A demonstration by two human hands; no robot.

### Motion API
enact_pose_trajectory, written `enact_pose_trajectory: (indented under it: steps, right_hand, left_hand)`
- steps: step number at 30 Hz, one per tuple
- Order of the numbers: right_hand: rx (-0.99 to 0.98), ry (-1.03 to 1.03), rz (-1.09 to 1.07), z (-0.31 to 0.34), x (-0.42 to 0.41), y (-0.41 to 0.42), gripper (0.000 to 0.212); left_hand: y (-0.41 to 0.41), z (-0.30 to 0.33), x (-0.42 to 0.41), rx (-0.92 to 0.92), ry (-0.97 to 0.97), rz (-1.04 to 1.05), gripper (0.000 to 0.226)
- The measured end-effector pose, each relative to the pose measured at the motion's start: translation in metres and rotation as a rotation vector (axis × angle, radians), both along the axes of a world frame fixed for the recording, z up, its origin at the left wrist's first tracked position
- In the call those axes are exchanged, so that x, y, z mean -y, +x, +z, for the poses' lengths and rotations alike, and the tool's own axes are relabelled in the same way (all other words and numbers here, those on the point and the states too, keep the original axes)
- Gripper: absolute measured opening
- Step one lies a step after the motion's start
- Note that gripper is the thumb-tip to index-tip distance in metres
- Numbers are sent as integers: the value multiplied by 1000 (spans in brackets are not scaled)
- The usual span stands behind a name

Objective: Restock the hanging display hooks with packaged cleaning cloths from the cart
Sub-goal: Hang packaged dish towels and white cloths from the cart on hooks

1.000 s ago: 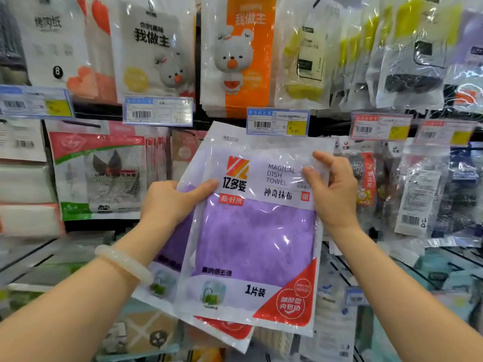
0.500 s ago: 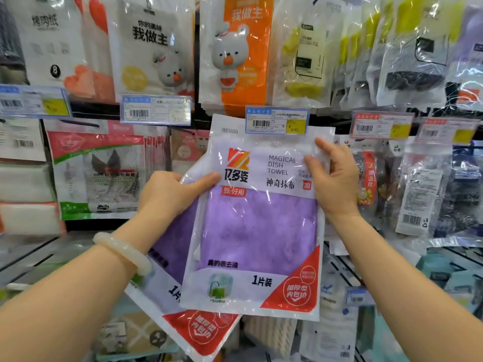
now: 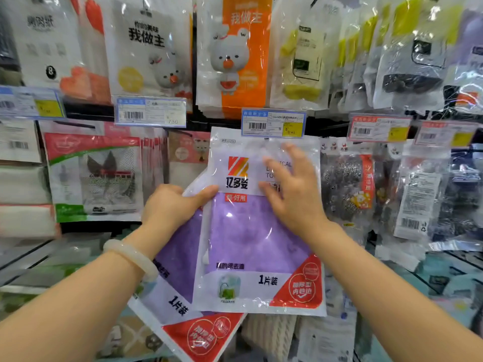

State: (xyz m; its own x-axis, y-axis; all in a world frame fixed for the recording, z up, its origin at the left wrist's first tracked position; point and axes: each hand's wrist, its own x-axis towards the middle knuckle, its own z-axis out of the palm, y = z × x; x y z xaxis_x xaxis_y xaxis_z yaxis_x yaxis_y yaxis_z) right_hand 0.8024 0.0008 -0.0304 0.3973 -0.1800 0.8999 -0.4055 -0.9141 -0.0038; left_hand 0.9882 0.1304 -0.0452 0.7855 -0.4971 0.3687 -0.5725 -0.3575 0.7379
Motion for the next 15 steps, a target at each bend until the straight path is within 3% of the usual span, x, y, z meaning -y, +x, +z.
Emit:
enact_pose_trajectory:
  steps: [2, 4, 10, 15]
  right_hand:
    - [-194, -78, 18, -8, -4, 12, 50]
    - [-336, 31, -37, -10, 4, 22, 58]
    - [-481, 252, -117, -10, 41, 45, 64]
    - [-616, 439, -225, -8, 60, 67, 67]
  left_hand:
    - [3, -6, -5, -24, 9, 9, 72]
    - [9, -11, -15, -62, -14, 18, 70]
    - [36, -20, -61, -82, 36, 129, 75]
    - [52, -28, -92, -99, 6, 204, 64]
